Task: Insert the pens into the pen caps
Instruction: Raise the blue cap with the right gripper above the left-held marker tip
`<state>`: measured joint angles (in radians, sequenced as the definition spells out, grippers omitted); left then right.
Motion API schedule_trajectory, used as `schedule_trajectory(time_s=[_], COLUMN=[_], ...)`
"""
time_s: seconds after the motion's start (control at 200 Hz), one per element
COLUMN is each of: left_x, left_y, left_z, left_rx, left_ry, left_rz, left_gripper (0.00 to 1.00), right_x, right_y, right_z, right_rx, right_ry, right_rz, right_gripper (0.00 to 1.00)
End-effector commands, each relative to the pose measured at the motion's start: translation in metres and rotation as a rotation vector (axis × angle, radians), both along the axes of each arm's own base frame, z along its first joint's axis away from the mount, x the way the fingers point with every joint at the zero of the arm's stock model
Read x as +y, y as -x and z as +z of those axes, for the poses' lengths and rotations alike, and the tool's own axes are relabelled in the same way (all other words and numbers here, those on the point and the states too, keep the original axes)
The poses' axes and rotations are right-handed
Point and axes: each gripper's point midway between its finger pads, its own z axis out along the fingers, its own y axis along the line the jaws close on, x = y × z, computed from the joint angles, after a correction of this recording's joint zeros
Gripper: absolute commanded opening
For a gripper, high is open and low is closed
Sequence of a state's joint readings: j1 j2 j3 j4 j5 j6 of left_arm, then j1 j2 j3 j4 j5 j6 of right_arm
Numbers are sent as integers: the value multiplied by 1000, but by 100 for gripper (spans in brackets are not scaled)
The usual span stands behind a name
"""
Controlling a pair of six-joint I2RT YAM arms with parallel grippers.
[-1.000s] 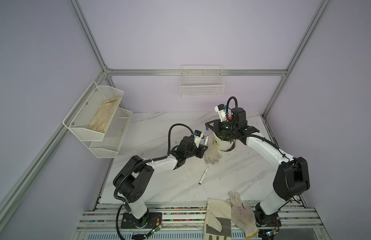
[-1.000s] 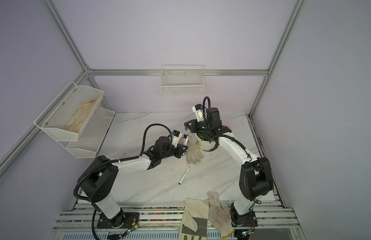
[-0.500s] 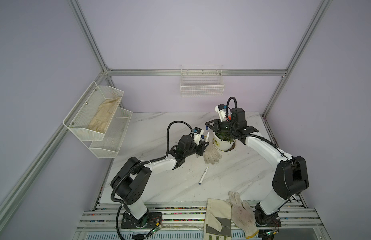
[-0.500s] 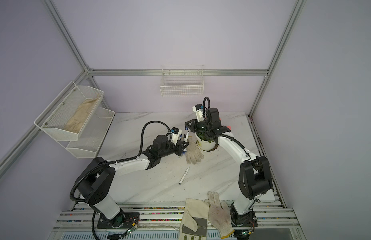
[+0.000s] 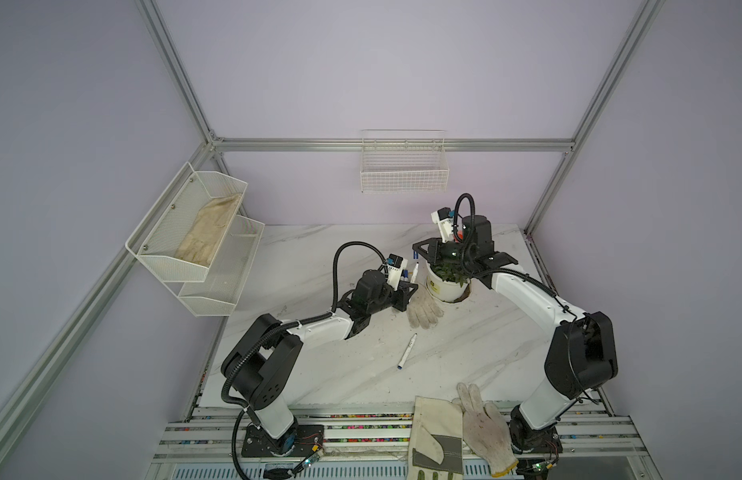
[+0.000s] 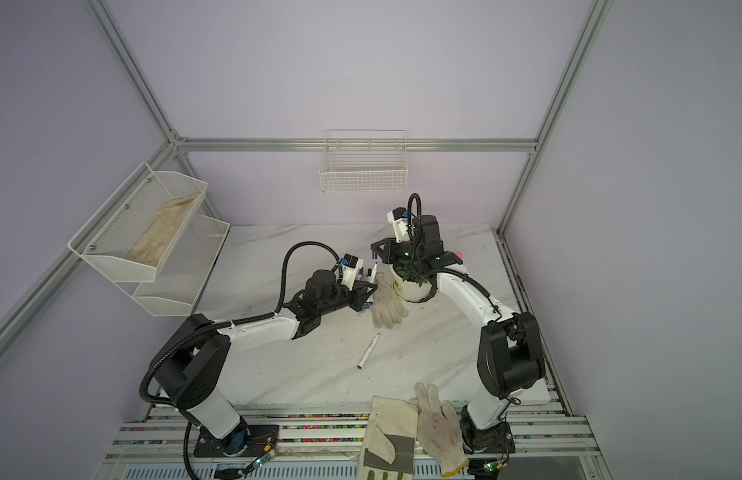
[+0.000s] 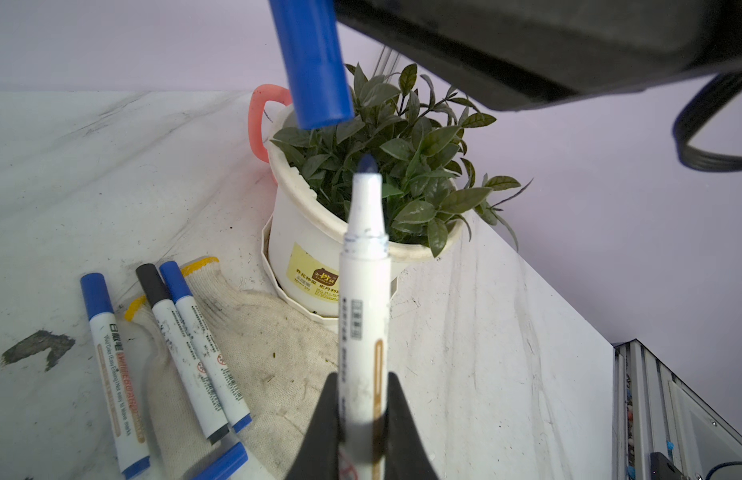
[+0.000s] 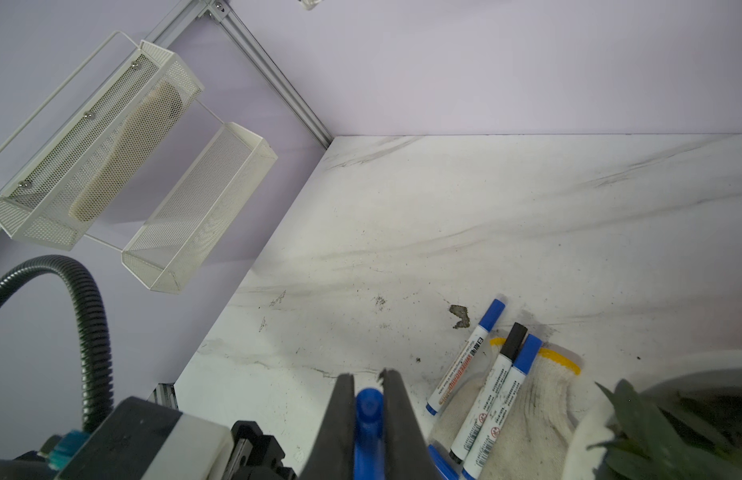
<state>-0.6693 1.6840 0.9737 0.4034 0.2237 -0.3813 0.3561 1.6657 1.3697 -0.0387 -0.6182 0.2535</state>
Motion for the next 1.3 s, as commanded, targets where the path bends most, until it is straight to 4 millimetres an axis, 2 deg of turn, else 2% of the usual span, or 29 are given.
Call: schedule_trajectory(time_s=[0.0, 0.27, 0.46, 0.81, 1.295], left_x=[-1, -2, -4, -5, -6], left_y=[-1, -4, -6, -4, -5], left_z=[37, 38, 36, 28, 23], left_rx=[-92, -92, -86, -72, -63], left_ry=[60, 74, 78, 57, 56], left_rz=[5, 15, 11, -1, 0], left_gripper=[0, 0, 0, 0, 0], right_x=[-3, -4, -3, -12, -3], right_y=[3, 11, 17, 1, 15], right_z=[4, -5, -3, 20, 29], right_rx=[-19, 6, 6, -54, -56], right_ry=[3, 17, 10, 0, -55], right_rz=[3, 25, 41, -10, 67], right_gripper=[0, 0, 0, 0, 0])
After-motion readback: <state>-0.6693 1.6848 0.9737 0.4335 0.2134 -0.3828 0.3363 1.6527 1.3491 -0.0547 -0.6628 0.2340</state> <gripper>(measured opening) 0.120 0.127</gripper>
